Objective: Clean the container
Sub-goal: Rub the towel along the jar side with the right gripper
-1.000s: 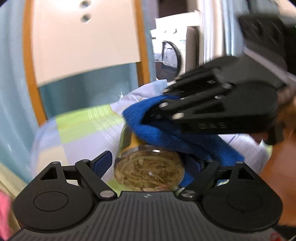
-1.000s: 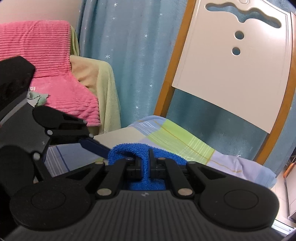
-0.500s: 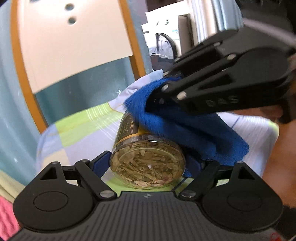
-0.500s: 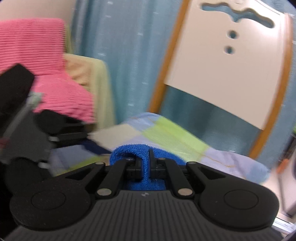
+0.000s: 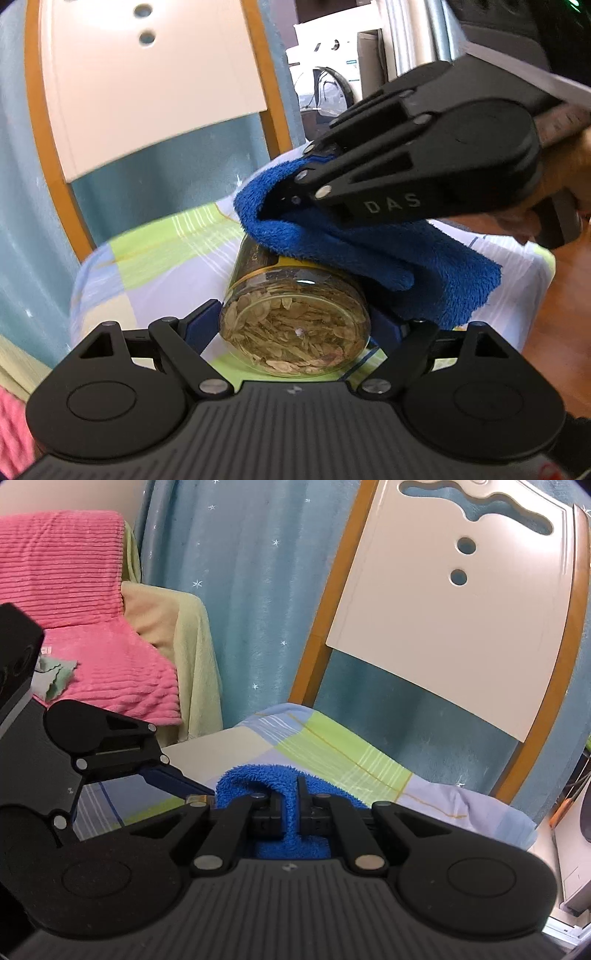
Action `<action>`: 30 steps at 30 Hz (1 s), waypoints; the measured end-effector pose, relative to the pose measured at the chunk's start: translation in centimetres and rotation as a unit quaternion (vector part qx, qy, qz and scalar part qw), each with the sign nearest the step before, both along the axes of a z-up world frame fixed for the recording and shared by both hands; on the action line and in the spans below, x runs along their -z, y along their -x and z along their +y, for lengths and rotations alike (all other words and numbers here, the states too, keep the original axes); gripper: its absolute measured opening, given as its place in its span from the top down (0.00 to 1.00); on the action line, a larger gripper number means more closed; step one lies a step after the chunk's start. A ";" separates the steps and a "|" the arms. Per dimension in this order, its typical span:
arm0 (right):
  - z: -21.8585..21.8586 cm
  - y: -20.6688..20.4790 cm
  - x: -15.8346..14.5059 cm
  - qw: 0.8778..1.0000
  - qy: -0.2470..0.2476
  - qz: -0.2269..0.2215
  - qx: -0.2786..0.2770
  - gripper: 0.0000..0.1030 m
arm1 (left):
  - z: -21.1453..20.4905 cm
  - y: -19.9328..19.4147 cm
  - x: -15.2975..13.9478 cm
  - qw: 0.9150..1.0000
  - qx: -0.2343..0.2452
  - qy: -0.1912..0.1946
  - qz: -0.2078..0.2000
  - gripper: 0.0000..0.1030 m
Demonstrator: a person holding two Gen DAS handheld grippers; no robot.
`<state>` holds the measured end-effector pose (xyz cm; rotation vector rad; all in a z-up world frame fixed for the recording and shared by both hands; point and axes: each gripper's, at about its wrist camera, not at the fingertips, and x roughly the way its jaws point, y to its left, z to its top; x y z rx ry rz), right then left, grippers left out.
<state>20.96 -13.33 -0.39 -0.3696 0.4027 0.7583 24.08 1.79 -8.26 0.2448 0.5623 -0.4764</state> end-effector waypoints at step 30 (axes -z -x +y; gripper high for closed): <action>-0.6 -0.2 0.1 1.000 -0.007 0.002 0.000 0.96 | 1.4 -2.0 1.5 0.998 -0.006 0.057 0.037 0.17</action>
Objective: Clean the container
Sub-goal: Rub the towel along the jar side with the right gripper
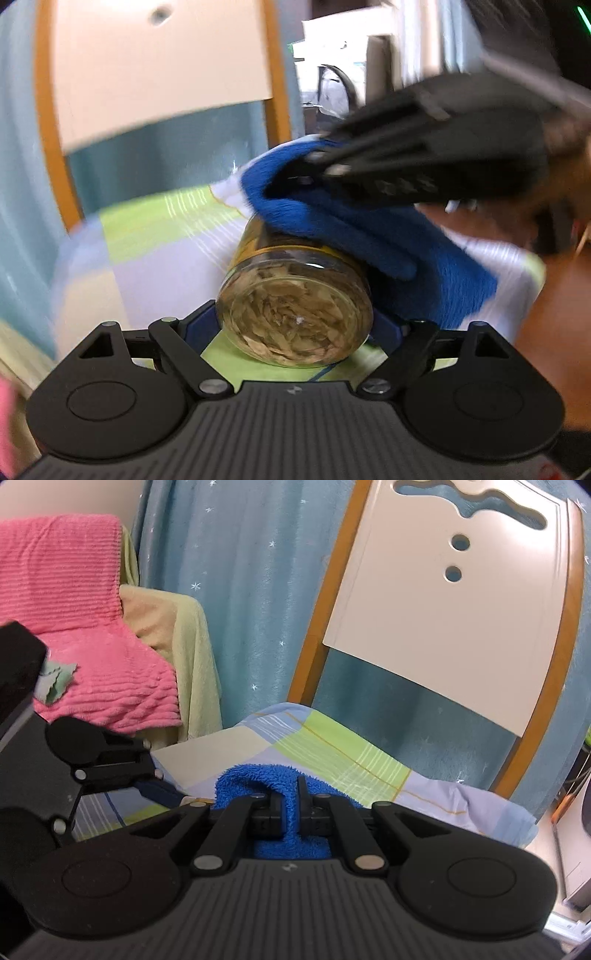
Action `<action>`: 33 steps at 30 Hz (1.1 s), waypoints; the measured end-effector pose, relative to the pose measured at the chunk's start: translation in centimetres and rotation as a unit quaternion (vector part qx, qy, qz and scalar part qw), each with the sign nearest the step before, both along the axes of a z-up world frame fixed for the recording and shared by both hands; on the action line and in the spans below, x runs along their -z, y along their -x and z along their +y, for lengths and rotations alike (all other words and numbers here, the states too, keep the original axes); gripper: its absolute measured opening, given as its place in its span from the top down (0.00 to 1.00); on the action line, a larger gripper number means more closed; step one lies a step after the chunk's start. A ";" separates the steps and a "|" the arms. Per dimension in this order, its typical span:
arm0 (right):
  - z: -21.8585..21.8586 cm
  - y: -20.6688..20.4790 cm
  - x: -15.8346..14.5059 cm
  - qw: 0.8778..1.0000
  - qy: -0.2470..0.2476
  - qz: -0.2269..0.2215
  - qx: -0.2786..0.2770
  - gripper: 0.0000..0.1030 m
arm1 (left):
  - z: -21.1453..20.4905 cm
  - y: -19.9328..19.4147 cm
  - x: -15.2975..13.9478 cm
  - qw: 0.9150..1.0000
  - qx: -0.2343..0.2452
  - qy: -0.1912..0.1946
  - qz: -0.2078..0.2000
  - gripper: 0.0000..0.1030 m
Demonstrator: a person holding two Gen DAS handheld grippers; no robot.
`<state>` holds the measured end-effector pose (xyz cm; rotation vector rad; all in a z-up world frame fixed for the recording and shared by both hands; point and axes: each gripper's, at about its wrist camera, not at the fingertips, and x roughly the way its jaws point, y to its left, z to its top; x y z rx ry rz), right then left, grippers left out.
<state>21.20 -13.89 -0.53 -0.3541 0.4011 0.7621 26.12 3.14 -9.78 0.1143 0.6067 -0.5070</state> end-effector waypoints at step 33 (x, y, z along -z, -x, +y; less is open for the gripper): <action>0.4 1.5 0.0 1.000 0.015 -0.017 0.009 0.96 | 0.7 -1.6 -1.1 1.000 -0.010 0.020 -0.001 0.15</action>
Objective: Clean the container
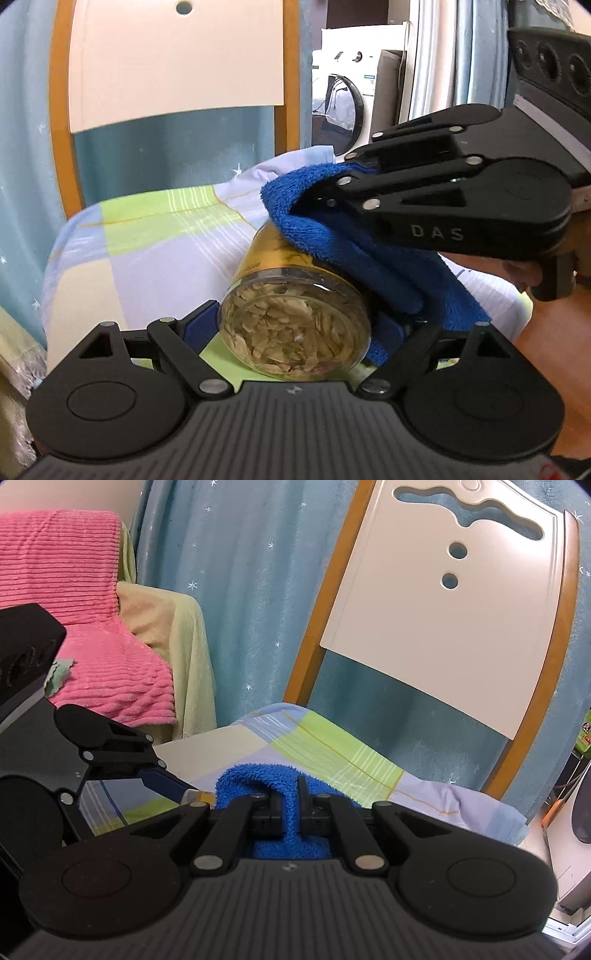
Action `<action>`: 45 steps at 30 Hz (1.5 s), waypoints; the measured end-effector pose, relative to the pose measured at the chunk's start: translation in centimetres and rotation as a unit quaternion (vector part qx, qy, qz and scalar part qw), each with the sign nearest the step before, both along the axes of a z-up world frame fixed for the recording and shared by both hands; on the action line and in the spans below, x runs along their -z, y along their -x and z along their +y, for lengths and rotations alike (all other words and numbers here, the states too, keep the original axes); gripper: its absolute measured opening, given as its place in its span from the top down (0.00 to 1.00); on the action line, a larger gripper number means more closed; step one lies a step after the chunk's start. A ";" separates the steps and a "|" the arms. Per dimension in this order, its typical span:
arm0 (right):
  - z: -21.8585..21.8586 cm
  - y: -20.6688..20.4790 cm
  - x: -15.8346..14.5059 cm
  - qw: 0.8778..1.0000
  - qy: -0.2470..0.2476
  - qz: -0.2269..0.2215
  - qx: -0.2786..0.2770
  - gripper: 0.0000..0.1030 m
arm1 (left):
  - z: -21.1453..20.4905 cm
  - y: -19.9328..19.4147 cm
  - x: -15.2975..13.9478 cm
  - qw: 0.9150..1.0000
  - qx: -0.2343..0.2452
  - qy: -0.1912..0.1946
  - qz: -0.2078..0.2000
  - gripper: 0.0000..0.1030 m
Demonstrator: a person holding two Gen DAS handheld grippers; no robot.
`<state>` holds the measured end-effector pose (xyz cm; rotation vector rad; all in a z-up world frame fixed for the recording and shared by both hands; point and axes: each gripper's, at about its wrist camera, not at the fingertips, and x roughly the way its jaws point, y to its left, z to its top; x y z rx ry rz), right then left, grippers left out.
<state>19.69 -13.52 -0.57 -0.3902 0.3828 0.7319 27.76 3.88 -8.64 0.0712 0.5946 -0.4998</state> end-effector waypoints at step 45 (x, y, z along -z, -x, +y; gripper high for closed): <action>1.0 2.5 -0.7 0.998 0.052 -0.021 -0.034 0.96 | -2.3 12.2 -0.3 0.964 0.035 -0.223 -0.137 0.16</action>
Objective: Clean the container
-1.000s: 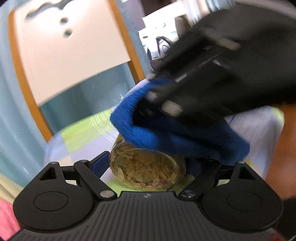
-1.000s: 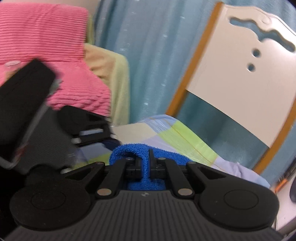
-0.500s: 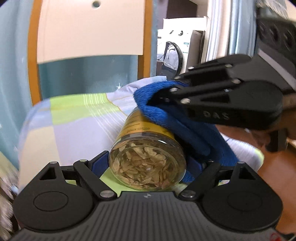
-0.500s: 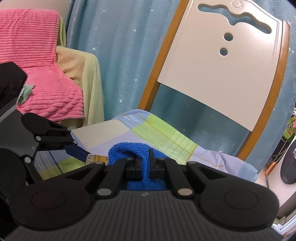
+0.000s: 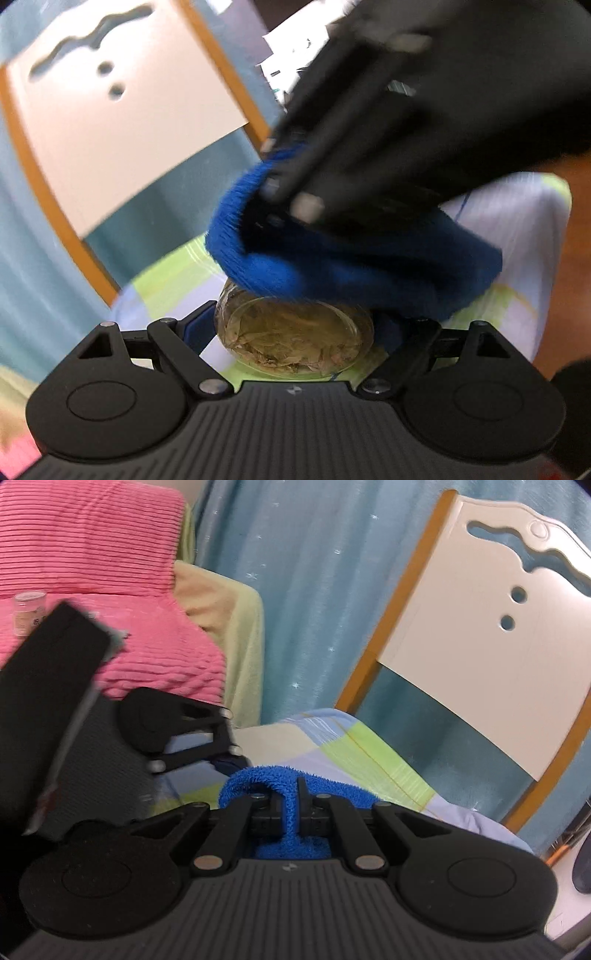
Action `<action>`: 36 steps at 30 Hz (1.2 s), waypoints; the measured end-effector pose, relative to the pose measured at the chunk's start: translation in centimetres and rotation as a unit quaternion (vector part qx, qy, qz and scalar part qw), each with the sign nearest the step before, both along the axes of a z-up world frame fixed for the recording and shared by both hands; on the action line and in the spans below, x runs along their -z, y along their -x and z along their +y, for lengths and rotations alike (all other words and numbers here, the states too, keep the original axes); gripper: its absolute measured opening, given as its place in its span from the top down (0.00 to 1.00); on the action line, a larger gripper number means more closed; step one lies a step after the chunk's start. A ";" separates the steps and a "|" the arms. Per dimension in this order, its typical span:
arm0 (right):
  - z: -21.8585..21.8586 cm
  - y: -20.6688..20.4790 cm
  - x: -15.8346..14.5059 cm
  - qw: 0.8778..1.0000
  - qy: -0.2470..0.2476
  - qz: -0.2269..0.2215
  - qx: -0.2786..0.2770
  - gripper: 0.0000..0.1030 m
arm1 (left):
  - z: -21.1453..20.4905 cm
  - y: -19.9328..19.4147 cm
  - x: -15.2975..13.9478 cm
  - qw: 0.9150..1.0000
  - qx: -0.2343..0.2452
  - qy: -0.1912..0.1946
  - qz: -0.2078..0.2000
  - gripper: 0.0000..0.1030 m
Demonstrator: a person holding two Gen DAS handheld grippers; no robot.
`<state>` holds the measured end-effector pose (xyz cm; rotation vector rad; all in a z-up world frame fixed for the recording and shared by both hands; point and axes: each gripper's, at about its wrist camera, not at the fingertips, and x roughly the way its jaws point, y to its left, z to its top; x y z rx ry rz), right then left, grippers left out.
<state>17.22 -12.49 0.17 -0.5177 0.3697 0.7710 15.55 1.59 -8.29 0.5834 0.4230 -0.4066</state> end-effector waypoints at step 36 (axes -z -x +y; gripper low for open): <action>-0.2 -1.5 0.5 0.999 -0.015 0.003 0.045 0.96 | 3.4 4.9 -2.0 0.995 -0.015 0.094 0.041 0.16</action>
